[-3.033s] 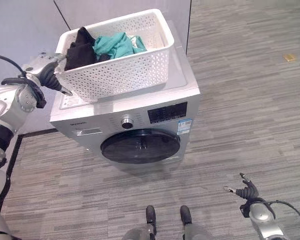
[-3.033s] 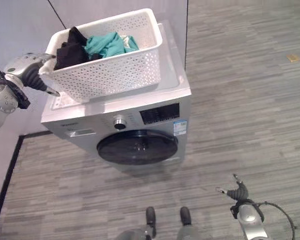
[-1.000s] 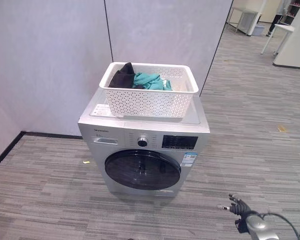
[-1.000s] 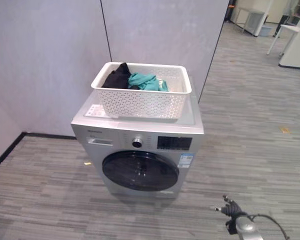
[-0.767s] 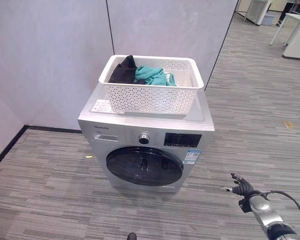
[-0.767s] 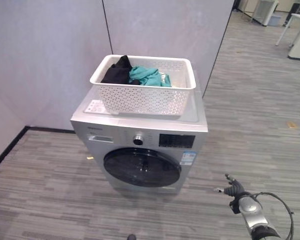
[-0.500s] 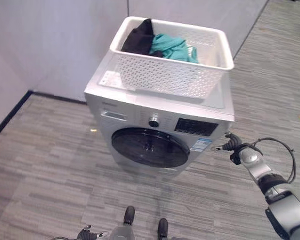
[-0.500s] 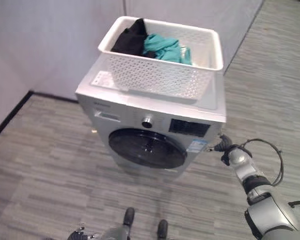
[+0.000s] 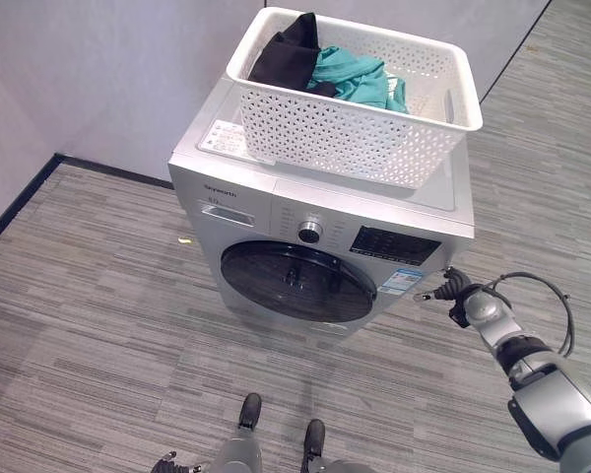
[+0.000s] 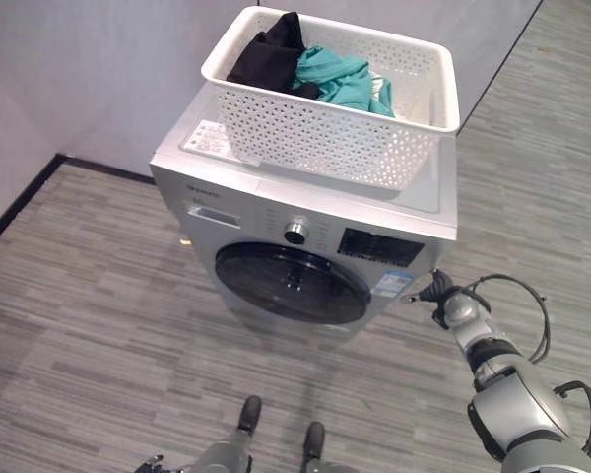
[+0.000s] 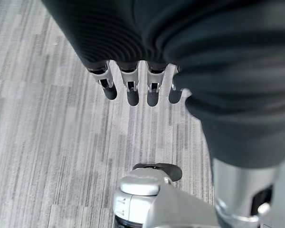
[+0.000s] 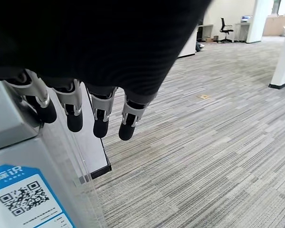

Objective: Grab the laundry basket,head to the washer,open it,put in the laundry and shut it.

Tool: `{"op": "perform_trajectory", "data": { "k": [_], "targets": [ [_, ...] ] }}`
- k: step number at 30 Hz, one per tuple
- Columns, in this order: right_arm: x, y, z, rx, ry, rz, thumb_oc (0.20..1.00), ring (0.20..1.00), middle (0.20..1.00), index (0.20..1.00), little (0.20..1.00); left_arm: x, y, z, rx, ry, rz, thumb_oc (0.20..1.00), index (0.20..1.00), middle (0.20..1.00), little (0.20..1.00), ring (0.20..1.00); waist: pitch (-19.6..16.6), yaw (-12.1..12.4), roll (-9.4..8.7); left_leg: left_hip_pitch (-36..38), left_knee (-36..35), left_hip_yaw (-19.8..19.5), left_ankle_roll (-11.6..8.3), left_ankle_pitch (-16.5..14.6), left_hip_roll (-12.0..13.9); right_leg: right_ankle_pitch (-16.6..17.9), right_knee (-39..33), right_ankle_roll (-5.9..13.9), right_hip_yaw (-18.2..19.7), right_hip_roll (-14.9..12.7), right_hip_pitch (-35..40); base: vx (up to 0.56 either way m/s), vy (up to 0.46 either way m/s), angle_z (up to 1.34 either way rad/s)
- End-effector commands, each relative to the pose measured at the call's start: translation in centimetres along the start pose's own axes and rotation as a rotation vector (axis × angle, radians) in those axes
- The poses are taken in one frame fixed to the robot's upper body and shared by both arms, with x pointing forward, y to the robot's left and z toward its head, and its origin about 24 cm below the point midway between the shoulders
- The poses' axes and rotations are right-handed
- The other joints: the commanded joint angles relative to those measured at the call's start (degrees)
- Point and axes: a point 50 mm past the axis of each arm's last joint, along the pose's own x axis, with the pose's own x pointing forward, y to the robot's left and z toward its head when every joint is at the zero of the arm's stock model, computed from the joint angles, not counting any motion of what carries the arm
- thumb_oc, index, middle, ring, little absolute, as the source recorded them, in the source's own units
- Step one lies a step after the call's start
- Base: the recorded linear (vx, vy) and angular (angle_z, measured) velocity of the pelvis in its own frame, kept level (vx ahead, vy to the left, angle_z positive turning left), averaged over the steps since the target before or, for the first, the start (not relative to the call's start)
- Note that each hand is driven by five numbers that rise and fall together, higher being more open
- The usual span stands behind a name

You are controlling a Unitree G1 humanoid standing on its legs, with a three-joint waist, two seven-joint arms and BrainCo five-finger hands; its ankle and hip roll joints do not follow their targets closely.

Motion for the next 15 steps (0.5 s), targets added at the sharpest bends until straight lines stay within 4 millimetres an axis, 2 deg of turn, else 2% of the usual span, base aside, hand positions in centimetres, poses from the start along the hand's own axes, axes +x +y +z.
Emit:
{"op": "perform_trajectory", "data": {
  "k": [1,7,8,11,13,14,15],
  "targets": [
    [0.4,3.6,9.8,-0.106,-0.327,0.16,1.0,1.0,1.0,1.0,1.0,0.4,2.2,1.8,0.049,-0.037,0.06,1.0,1.0,1.0,1.0,1.0,0.77,3.27,-4.43,-0.67,0.04,-1.92,1.24,-3.42,-2.23,-0.76,0.82,4.92,-0.54,-7.45,0.73,0.0,-0.001,0.06],
    [0.2,5.5,9.3,-0.034,-0.312,0.177,1.0,1.0,1.0,1.0,1.0,0.4,2.7,2.0,0.033,-0.031,0.088,1.0,1.0,1.0,1.0,1.0,0.65,2.65,-4.64,-0.31,0.04,-1.49,1.33,-3.56,-2.13,-0.84,1.05,4.88,-0.18,-7.37,0.68,0.0,0.002,0.0],
    [0.1,6.4,8.8,0.014,-0.285,0.19,1.0,1.0,1.0,1.0,1.0,0.5,2.8,2.5,0.024,-0.039,0.096,1.0,1.0,1.0,1.0,1.0,0.52,2.18,-4.69,-0.2,0.04,-1.21,1.34,-3.63,-2.06,-0.84,1.05,4.84,-0.01,-7.36,0.56,-0.01,0.006,-0.03],
    [-0.1,6.8,8.9,0.012,-0.297,0.204,1.0,1.0,1.0,1.0,1.0,0.5,3.0,2.5,0.012,-0.04,0.104,1.0,1.0,1.0,1.0,1.0,0.54,1.61,-4.81,-0.11,0.04,-0.94,1.29,-3.63,-1.89,-0.91,1.09,4.75,0.28,-7.32,0.45,0.0,0.0,0.0],
    [-0.2,7.1,6.6,-0.025,-0.233,0.188,1.0,1.0,1.0,1.0,1.0,0.5,2.9,2.4,0.005,-0.031,0.103,1.0,1.0,1.0,1.0,1.0,0.4,0.54,-4.9,0.17,0.04,-0.55,1.32,-3.79,-1.74,-0.9,1.2,4.75,0.66,-7.27,0.44,0.0,0.0,0.0],
    [-0.2,7.1,6.6,-0.025,-0.233,0.188,1.0,1.0,1.0,1.0,1.0,0.5,2.9,2.4,0.006,-0.031,0.103,1.0,1.0,1.0,1.0,1.0,0.4,0.57,-4.9,0.18,0.04,-0.54,1.31,-3.79,-1.73,-0.9,1.2,4.75,0.67,-7.26,0.45,0.0,0.0,0.0],
    [-0.2,7.1,5.6,-0.046,-0.202,0.183,1.0,1.0,1.0,1.0,1.0,0.5,2.9,2.3,0.004,-0.027,0.104,1.0,1.0,1.0,1.0,1.0,0.31,0.2,-4.95,0.3,0.04,-0.48,1.34,-3.87,-1.65,-0.91,1.25,4.75,0.83,-7.26,0.49,-0.01,0.0,-0.07]
  ]
}}
